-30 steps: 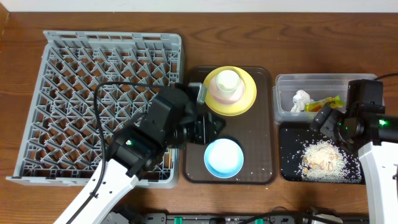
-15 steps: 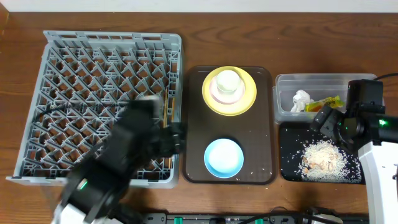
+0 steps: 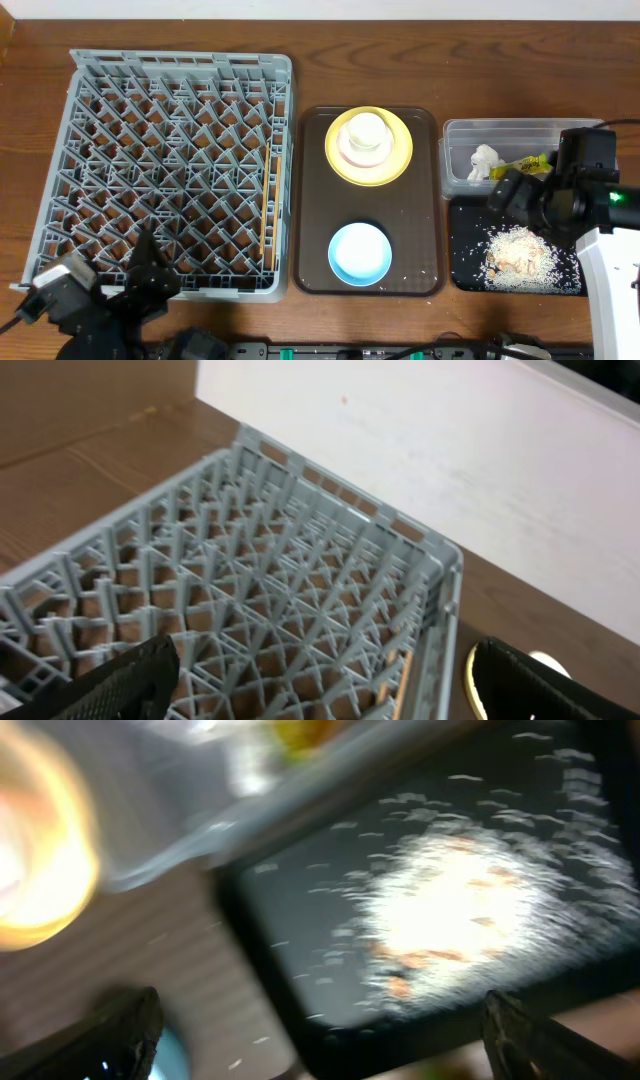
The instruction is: Sort waste into correct bins and load items into the dishwasher
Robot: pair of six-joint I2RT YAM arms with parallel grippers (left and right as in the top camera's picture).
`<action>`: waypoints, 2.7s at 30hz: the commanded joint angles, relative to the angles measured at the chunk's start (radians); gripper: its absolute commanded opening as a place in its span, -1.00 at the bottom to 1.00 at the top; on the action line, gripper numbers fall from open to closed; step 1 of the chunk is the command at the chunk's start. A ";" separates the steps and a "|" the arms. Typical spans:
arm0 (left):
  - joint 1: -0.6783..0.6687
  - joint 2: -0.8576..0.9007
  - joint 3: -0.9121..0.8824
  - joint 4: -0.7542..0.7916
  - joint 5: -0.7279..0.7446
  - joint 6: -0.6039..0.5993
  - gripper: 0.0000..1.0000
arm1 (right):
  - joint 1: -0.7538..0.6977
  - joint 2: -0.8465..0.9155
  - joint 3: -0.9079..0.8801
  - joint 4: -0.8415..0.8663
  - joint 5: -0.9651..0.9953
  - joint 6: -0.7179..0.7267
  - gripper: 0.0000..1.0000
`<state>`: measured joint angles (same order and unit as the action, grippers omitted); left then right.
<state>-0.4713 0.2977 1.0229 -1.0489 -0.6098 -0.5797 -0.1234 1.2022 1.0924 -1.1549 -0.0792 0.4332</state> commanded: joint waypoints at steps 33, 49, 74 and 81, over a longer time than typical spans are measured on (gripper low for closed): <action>0.005 -0.006 0.010 -0.006 -0.064 -0.002 0.92 | 1.208 0.462 0.002 0.275 0.082 -0.254 0.26; 0.005 -0.006 0.010 -0.006 -0.064 -0.002 0.93 | 1.209 0.562 0.021 0.211 0.077 -0.254 -0.98; 0.005 -0.006 0.010 -0.006 -0.064 -0.002 0.93 | 0.911 0.447 0.227 1.178 -0.964 0.081 -0.98; 0.005 -0.006 0.010 -0.006 -0.064 -0.002 0.93 | 1.014 0.645 0.227 1.633 -1.035 0.346 -0.98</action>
<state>-0.4713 0.2916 1.0233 -1.0512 -0.6594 -0.5797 0.8543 1.7893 1.3205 0.3828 -1.0378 0.6029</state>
